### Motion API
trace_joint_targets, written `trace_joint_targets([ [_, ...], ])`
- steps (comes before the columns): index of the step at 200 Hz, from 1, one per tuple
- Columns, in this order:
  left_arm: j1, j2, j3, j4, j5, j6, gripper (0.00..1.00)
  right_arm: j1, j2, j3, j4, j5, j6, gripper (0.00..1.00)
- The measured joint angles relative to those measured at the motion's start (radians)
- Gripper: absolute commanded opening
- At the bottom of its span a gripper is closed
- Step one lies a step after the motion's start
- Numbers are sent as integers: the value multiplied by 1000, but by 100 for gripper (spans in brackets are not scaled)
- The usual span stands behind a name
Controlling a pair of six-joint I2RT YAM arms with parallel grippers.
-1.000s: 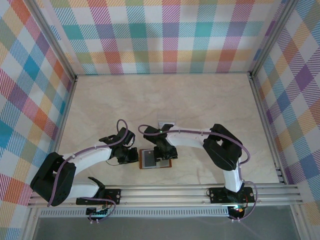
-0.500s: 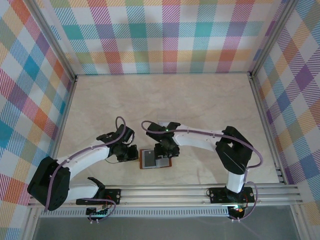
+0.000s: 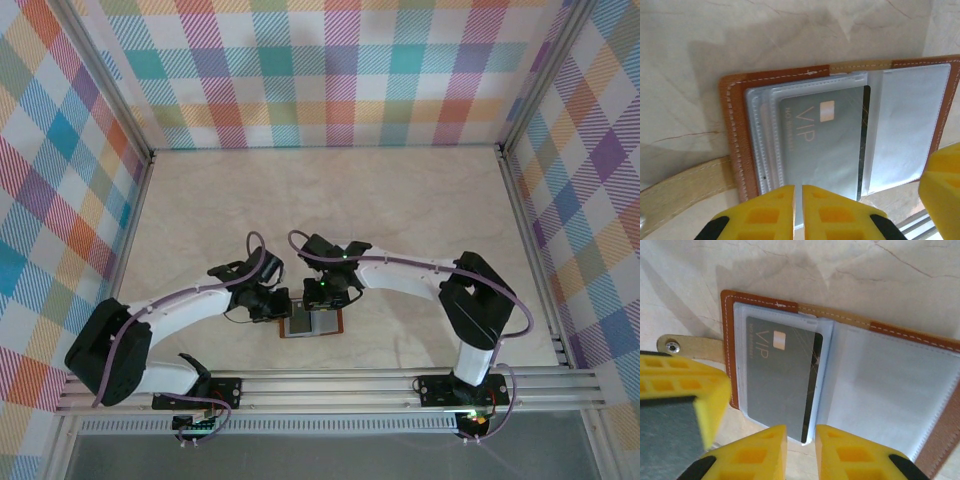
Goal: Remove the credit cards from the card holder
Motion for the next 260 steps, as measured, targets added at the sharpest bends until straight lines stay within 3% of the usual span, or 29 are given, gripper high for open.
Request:
trace_joint_targets([
  [66, -8, 42, 23, 0, -29, 1, 13, -14, 19, -34, 104, -80, 20, 24],
  [260, -12, 99, 21, -1, -89, 9, 12, -45, 91, -68, 179, -126, 42, 18],
])
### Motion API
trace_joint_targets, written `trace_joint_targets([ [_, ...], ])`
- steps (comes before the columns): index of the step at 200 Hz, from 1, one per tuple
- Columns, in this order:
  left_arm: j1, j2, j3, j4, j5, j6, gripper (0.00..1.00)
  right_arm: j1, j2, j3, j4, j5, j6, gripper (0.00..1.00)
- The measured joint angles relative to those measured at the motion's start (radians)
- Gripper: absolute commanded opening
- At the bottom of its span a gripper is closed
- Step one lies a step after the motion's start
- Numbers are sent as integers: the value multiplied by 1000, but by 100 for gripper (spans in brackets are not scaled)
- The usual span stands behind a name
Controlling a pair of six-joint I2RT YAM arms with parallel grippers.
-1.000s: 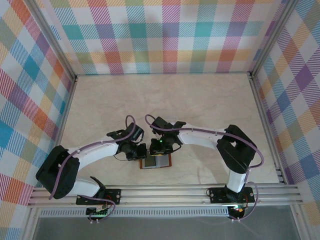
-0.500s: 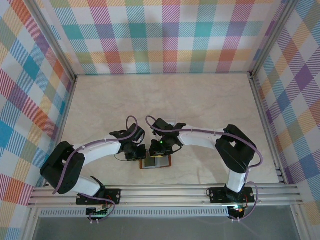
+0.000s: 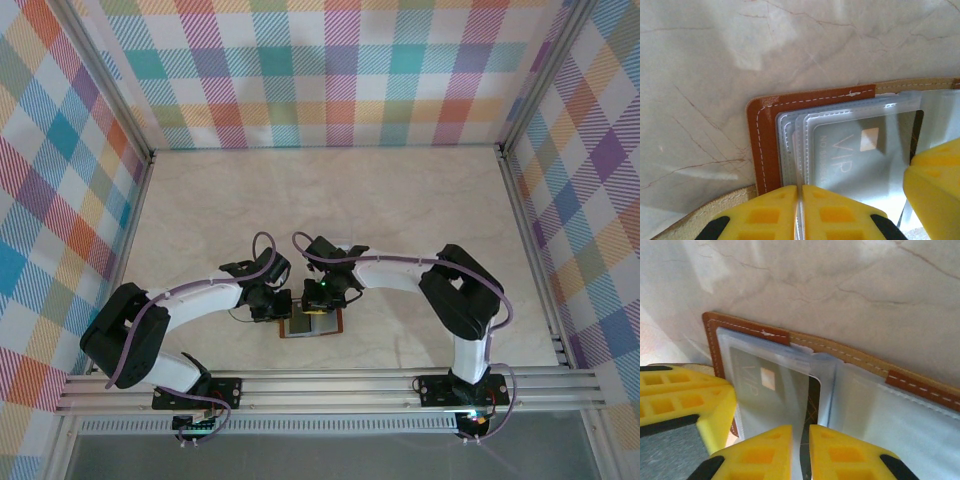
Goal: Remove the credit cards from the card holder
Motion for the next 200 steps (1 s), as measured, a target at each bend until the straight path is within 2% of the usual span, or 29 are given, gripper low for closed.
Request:
trace_joint_targets([
  [49, 0, 0, 0, 0, 0, 0, 13, -1, 5, 0, -1, -3, -1, 18],
  [95, -1, -1, 0, -1, -4, 0, 13, -1, -1, 1, -12, 20, -2, 23],
  [200, -2, -5, 0, -3, -11, 0, 13, -8, -68, -34, -34, 43, 0, 27],
])
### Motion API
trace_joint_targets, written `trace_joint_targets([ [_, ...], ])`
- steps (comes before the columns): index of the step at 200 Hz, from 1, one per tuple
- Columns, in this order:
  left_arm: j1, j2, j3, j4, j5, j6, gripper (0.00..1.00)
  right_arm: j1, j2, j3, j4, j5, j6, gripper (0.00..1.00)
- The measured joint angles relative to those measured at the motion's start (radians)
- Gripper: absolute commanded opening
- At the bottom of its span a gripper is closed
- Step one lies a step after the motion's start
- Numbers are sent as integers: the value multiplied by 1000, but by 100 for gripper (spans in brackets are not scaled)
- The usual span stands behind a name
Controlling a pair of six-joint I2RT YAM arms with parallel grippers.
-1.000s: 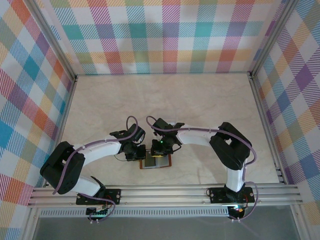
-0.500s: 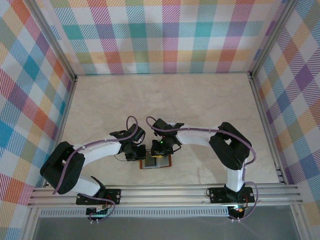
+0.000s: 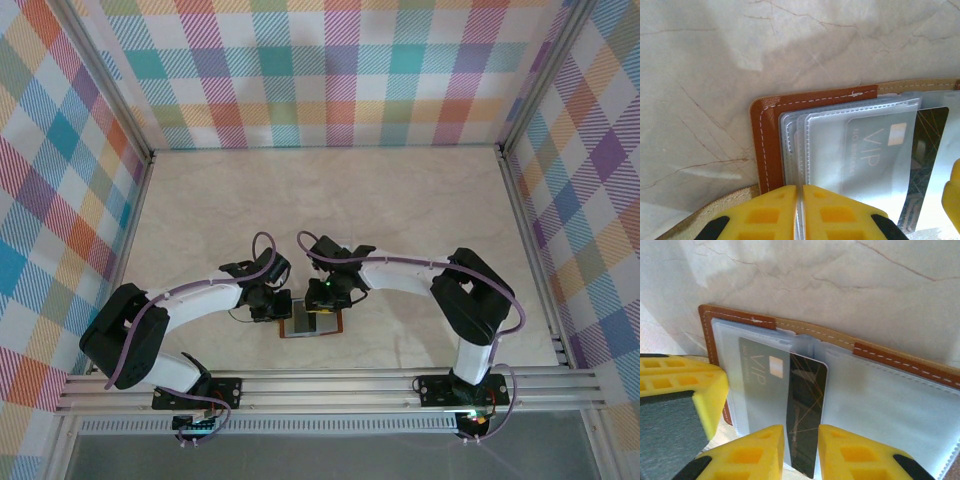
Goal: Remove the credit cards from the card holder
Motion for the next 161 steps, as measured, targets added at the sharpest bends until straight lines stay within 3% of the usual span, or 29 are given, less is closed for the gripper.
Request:
trace_joint_targets([
  [161, -1, 0, 0, -1, -4, 0, 13, -33, 25, -111, 231, -167, 60, 20],
])
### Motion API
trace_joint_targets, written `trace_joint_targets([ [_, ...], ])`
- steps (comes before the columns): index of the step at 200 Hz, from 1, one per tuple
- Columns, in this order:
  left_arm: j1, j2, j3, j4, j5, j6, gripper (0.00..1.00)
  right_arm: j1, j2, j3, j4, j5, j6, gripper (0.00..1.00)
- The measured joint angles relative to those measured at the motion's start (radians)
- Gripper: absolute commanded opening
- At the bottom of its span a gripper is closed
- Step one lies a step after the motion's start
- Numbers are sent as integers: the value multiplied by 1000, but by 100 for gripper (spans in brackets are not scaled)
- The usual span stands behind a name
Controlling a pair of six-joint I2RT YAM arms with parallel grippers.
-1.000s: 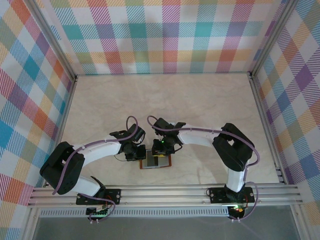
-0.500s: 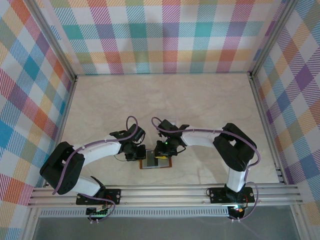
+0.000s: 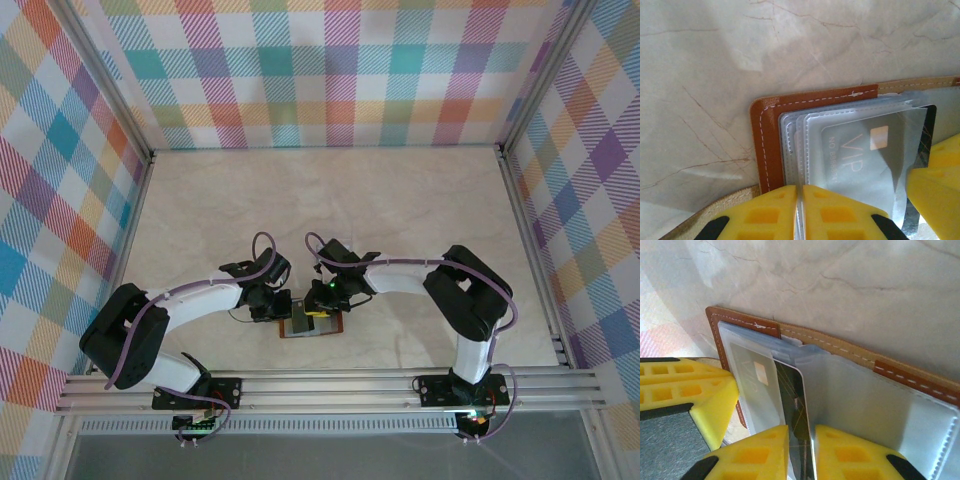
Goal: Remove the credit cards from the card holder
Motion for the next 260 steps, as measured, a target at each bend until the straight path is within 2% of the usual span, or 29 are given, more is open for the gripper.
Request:
trace_joint_targets([
  [35, 0, 0, 0, 0, -1, 0, 13, -2, 0, 0, 3, -3, 0, 13],
  [128, 0, 0, 0, -1, -2, 9, 13, -6, -49, 23, -148, 93, -51, 13],
  [260, 0, -5, 0, -6, -9, 19, 14, -6, -112, 70, -371, 249, -114, 4],
])
